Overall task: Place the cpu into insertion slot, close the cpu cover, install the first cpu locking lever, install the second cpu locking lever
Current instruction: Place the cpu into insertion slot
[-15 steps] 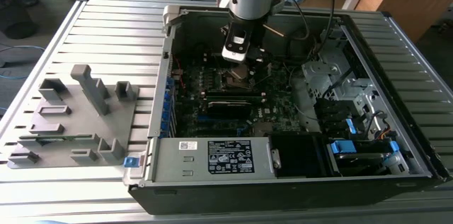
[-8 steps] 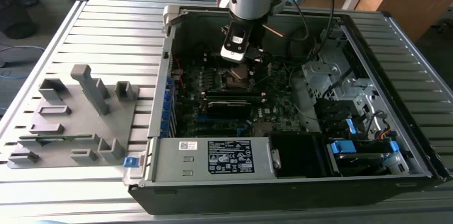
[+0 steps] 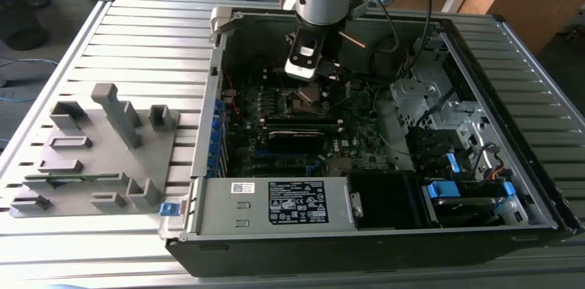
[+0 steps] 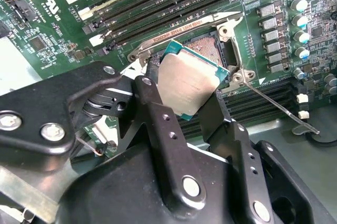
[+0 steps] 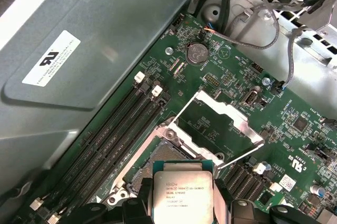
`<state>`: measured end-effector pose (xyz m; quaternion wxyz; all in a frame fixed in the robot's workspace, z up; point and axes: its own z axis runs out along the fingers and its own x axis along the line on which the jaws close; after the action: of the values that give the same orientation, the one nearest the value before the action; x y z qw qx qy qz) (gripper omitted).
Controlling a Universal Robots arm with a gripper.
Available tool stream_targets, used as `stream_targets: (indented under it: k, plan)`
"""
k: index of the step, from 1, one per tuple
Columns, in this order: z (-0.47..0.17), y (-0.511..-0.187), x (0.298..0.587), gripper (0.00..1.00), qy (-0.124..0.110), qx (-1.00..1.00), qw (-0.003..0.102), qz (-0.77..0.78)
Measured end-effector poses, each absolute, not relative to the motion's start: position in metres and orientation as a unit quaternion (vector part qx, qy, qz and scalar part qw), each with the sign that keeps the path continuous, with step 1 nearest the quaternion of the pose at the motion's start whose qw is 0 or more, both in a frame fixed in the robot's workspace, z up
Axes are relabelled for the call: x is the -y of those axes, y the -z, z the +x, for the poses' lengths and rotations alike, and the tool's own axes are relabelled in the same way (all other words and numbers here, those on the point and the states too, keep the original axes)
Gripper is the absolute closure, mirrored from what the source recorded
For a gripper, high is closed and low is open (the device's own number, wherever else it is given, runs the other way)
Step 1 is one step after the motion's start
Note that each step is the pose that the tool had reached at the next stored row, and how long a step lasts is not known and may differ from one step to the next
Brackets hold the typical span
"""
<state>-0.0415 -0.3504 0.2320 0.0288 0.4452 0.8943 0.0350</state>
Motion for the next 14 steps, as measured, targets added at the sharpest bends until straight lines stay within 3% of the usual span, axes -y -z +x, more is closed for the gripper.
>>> stream_targets:
  k: [14]
  plan:
    - [-0.0415,-0.2304,0.3504,0.46,-0.032,-0.844,0.032,0.534]
